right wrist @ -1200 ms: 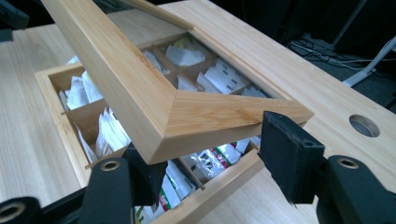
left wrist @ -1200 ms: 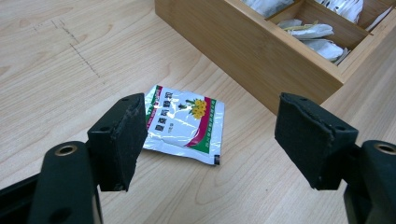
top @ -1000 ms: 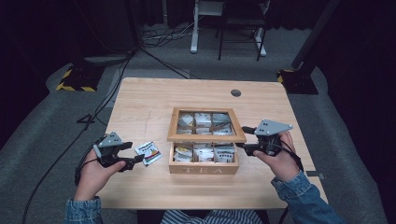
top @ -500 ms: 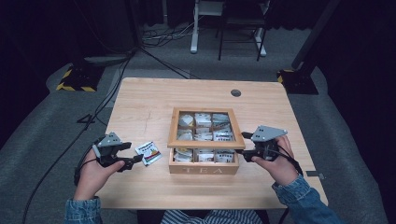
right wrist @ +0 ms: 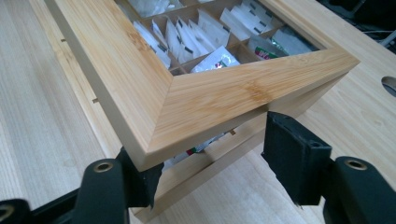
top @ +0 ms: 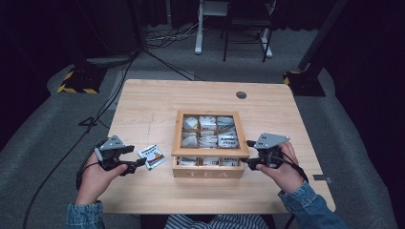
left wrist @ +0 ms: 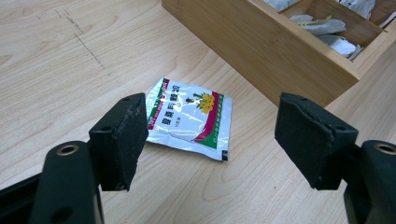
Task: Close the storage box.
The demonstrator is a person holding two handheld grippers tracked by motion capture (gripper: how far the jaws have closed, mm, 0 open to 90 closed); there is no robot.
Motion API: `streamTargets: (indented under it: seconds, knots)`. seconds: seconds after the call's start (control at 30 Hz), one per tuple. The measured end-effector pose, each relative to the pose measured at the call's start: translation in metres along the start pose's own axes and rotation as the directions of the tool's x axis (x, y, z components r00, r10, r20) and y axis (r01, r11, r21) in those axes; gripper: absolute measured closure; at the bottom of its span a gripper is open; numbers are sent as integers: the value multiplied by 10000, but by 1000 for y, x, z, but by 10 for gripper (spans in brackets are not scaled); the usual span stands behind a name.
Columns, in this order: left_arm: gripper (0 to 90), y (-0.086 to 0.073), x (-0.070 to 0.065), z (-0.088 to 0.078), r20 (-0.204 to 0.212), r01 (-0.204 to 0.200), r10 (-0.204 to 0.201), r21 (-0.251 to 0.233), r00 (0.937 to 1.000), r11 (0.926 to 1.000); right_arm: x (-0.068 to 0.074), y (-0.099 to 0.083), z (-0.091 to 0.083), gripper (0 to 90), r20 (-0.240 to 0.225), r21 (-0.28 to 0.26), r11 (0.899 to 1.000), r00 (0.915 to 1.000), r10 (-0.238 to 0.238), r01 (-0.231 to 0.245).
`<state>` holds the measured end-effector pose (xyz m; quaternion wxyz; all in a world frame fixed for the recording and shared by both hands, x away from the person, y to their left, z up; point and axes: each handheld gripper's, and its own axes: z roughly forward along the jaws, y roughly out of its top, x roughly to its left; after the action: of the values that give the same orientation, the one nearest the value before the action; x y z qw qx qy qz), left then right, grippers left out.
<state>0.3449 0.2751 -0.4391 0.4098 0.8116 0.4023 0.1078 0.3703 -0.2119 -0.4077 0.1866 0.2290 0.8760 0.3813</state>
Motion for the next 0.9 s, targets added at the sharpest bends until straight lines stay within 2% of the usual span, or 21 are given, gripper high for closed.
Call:
streamTargets:
  seconds: [0.1,0.2,0.9]
  knots:
    - [266,0,0,0,7,-37,37,27,10000,10000,2,-1,1,390,-217,70,10000,9998,40,-39]
    - [266,0,1,0,-8,-25,25,56,10000,10000,3,-2,0,369,-473,221,9994,9985,288,-278]
    - [266,-2,2,3,10,85,-85,79,10000,9999,10,-7,-2,352,-721,576,9975,9964,440,-399]
